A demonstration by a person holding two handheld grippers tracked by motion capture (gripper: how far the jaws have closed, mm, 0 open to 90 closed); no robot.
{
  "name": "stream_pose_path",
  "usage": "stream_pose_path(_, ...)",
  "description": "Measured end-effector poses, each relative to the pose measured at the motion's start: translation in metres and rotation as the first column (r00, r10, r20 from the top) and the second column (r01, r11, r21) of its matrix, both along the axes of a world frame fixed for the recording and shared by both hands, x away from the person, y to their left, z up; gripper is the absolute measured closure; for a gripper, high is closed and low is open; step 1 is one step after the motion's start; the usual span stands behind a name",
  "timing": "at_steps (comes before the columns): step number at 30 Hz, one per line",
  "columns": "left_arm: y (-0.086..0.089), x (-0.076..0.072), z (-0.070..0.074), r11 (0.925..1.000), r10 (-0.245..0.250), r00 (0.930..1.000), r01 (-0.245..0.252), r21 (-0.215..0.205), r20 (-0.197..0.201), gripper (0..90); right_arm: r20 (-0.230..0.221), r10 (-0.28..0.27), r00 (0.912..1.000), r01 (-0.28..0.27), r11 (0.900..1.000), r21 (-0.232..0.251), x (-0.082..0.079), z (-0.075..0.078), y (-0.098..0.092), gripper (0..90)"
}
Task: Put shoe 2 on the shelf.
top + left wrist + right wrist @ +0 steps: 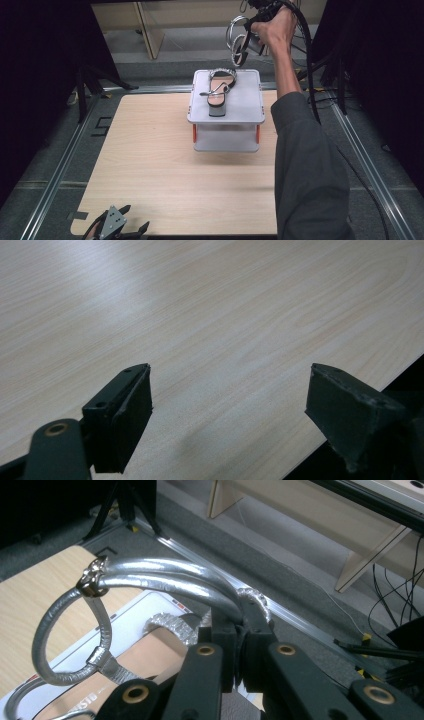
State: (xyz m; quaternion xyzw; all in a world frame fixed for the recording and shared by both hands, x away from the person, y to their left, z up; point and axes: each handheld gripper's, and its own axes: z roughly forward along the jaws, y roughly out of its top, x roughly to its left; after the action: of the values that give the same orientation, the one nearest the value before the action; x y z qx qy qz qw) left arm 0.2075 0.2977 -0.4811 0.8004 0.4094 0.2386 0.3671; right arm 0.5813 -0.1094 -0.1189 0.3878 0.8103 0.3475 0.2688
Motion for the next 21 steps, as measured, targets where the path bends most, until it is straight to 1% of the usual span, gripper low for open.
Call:
stream_pose_path(1, 0.000, 0.000, 0.000, 1.0000, 0.000, 1.0000, 0.000, -0.004, 0.000, 18.0, -0.008, -0.010, 0.9999, 0.010, 1.000, 0.016, 0.003, -0.007, -0.003, 87.9)
stream_pose_path(2, 0.000, -0.001, 0.000, 1.0000, 0.001, 1.0000, -0.001, -0.001, 0.002, 18.0, -0.006, -0.019, 0.9998, 0.019, 1.000, 0.018, 0.005, -0.011, -0.005, 87.8)
stream_pose_path(3, 0.000, -0.001, 0.000, 1.0000, 0.002, 1.0000, -0.002, -0.007, 0.005, 18.0, -0.011, -0.019, 0.9998, 0.019, 0.999, 0.034, 0.007, -0.016, -0.007, 87.8)
stream_pose_path(4, 0.000, -0.001, 0.000, 1.0000, 0.002, 1.0000, -0.002, -0.007, 0.005, 18.0, -0.013, -0.016, 0.9998, 0.016, 0.999, 0.038, 0.008, -0.019, -0.008, 87.9)
stream_pose_path(5, -0.001, -0.001, 0.000, 0.9998, 0.003, 1.0000, -0.003, -0.017, 0.006, 18.0, -0.013, -0.016, 0.9998, 0.016, 0.999, 0.038, 0.008, -0.019, -0.008, 87.9)
stream_pose_path(6, -0.001, -0.001, 0.000, 0.9998, 0.006, 1.0000, -0.006, -0.016, 0.005, 18.0, -0.026, -0.026, 0.9993, 0.027, 0.999, 0.033, 0.010, -0.026, -0.012, 87.8)
stream_pose_path(7, 0.000, -0.001, 0.000, 1.0000, 0.002, 1.0000, -0.002, -0.003, 0.002, 18.0, -0.030, -0.026, 0.9992, 0.027, 0.999, 0.035, 0.010, -0.030, -0.014, 87.8)
stream_pose_path(9, -0.001, -0.001, 0.000, 1.0000, 0.003, 1.0000, -0.003, -0.004, 0.002, 18.0, -0.031, -0.023, 0.9992, 0.025, 0.998, 0.052, 0.010, -0.036, -0.018, 87.8)
stream_pose_path(10, 0.000, -0.001, 0.000, 1.0000, 0.001, 1.0000, -0.001, -0.002, -0.003, 18.0, -0.043, -0.025, 0.9988, 0.028, 0.998, 0.060, 0.009, -0.039, -0.018, 87.7)
stream_pose_path(11, 0.000, -0.001, 0.000, 1.0000, 0.001, 1.0000, -0.001, -0.002, -0.003, 18.0, -0.043, -0.025, 0.9988, 0.028, 0.998, 0.060, 0.009, -0.039, -0.018, 87.7)
stream_pose_path(12, 0.000, -0.001, 0.000, 1.0000, 0.002, 1.0000, -0.002, -0.002, -0.003, 18.0, -0.054, -0.030, 0.9981, 0.033, 0.998, 0.056, 0.008, -0.042, -0.018, 87.7)
stream_pose_path(13, -0.001, -0.001, 0.000, 1.0000, 0.003, 1.0000, -0.003, -0.002, -0.003, 18.0, -0.059, -0.012, 0.9982, 0.016, 0.998, 0.055, 0.004, -0.045, -0.021, 87.7)
stream_pose_path(15, -0.001, -0.001, 0.000, 1.0000, 0.004, 1.0000, -0.004, -0.001, 0.004, 18.0, -0.064, -0.019, 0.9977, 0.022, 0.999, 0.036, 0.001, -0.046, -0.023, 87.7)
stream_pose_path(16, -0.001, -0.001, 0.000, 1.0000, 0.007, 1.0000, -0.007, -0.005, 0.006, 18.0, -0.076, -0.018, 0.9970, 0.020, 0.999, 0.031, -0.002, -0.047, -0.023, 87.7)
stream_pose_path(17, -0.001, -0.001, 0.000, 1.0000, 0.007, 1.0000, -0.007, -0.005, 0.006, 18.0, -0.076, -0.018, 0.9970, 0.020, 0.999, 0.031, -0.002, -0.047, -0.023, 87.7)
stream_pose_path(18, -0.001, -0.001, 0.000, 1.0000, 0.007, 1.0000, -0.007, -0.004, 0.006, 18.0, -0.088, 0.009, 0.9961, -0.008, 1.000, 0.018, -0.006, -0.051, -0.024, 87.6)
stream_pose_path(19, -0.001, -0.001, 0.000, 1.0000, 0.004, 1.0000, -0.004, -0.001, -0.001, 18.0, -0.095, 0.016, 0.9953, -0.016, 1.000, 0.010, -0.009, -0.053, -0.025, 87.6)
stream_pose_path(21, -0.001, -0.001, 0.000, 1.0000, 0.005, 1.0000, -0.005, 0.000, 0.000, 18.0, -0.117, 0.029, 0.9927, -0.029, 1.000, -0.002, -0.014, -0.058, -0.025, 87.6)
